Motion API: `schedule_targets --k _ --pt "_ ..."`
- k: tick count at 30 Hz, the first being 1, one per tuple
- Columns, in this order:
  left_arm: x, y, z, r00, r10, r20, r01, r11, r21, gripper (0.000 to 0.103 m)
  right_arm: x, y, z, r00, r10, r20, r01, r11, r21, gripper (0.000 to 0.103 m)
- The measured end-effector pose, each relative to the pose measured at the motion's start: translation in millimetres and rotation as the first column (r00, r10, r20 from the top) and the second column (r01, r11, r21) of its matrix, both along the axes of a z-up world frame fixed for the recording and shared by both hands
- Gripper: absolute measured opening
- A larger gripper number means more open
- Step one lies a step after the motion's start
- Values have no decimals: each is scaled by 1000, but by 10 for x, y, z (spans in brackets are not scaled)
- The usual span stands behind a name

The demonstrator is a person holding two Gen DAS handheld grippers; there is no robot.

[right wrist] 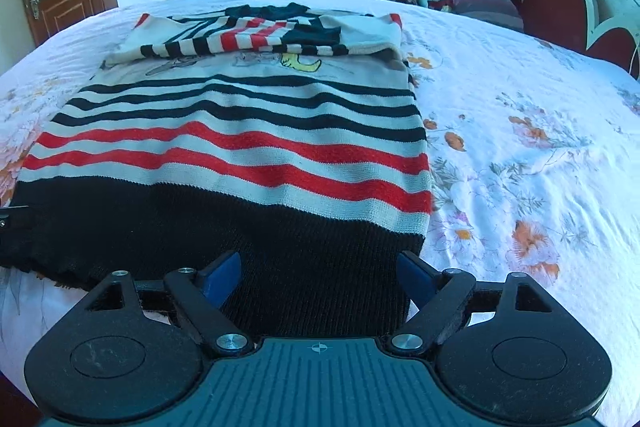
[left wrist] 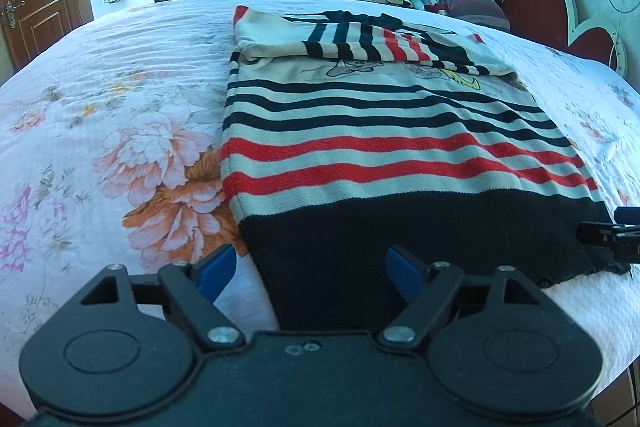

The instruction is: Fold small clothes

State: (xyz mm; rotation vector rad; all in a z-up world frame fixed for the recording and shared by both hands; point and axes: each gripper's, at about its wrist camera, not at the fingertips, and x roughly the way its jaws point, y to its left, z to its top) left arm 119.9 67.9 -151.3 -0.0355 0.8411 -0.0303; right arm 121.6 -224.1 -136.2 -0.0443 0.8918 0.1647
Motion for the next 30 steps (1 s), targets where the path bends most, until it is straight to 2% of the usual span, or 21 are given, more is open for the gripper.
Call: schedule_targets --k 6,10,16,18,20,24,27,29,30 --pt "-79 137 -10 999 28 -15 -29 999 -27 80 -34 -69 7 1000 -18 -15 19 999 31 84" --pt "-109 238 -56 998 45 -45 -48 995 -83 71 -58 -134 -5 999 -38 -24 39 998 50 84" --pt "-101 302 -108 997 51 -58 -58 989 -139 68 -64 -277 -52 996 -81 -38 83 995 52 84" --pt "-84 302 -108 997 41 -65 -52 985 -165 60 -66 -345 -59 994 -99 -41 101 993 58 84" --pt "-61 271 -115 997 15 -75 -29 982 -187 47 -63 -407 -68 992 -114 -49 117 991 68 84" --pt "-17 248 -135 996 -4 -85 -16 974 -225 37 -48 -498 -107 987 -136 -81 144 984 104 84" --pt "21 253 -149 996 -10 -88 -12 970 -244 32 -36 -533 -135 985 -142 -102 155 978 137 66" --pt "42 250 -153 996 -21 -89 -2 968 -251 23 -18 -530 -135 984 -142 -103 156 977 143 65" --pt "49 247 -157 996 -21 -90 -3 968 -253 22 -16 -528 -133 984 -141 -105 156 976 149 64"
